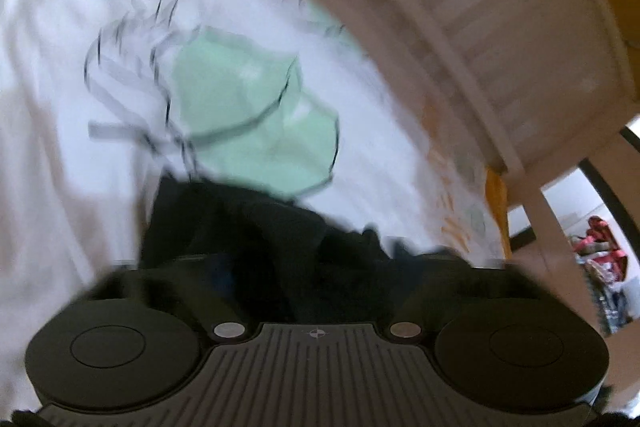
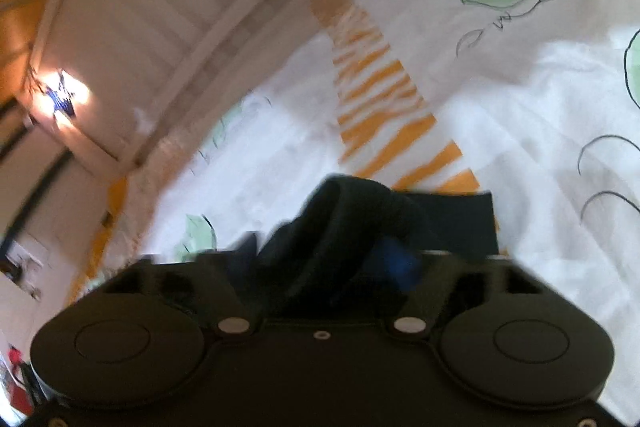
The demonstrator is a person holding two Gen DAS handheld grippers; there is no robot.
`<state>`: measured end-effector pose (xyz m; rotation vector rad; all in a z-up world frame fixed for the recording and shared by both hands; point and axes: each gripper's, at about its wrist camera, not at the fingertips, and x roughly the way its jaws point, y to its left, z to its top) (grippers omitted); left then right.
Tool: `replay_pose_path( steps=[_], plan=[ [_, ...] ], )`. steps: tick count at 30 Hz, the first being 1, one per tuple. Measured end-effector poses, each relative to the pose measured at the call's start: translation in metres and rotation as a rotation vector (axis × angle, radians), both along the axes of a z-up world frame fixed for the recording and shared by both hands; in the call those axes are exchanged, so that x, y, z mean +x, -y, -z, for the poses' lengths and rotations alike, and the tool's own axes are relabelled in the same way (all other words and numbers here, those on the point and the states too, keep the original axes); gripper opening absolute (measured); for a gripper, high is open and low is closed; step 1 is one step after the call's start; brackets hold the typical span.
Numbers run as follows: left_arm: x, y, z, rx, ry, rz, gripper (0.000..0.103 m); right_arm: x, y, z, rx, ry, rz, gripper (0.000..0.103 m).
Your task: Fold large clothes
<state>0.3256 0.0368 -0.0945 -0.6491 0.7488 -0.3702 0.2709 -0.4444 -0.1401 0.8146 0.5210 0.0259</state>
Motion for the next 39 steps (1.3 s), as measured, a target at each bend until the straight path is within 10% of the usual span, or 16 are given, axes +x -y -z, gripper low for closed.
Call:
replay_pose_path(
  steps=[13, 22, 39],
  plan=[
    [-0.057, 0.070, -0.038, 0.432, 0.228, 0.185, 0.103, -0.027, -0.074, -0.041, -0.421, 0.058, -0.163, 0.099],
    [-0.023, 0.102, 0.016, 0.563, 0.076, 0.223, 0.103, 0.009, -0.139, -0.013, -0.704, -0.051, -0.315, 0.099],
    [-0.029, 0.104, 0.023, 0.596, 0.118, 0.276, 0.103, 0.014, -0.135, 0.024, -0.666, -0.044, -0.262, 0.103]
  ],
)
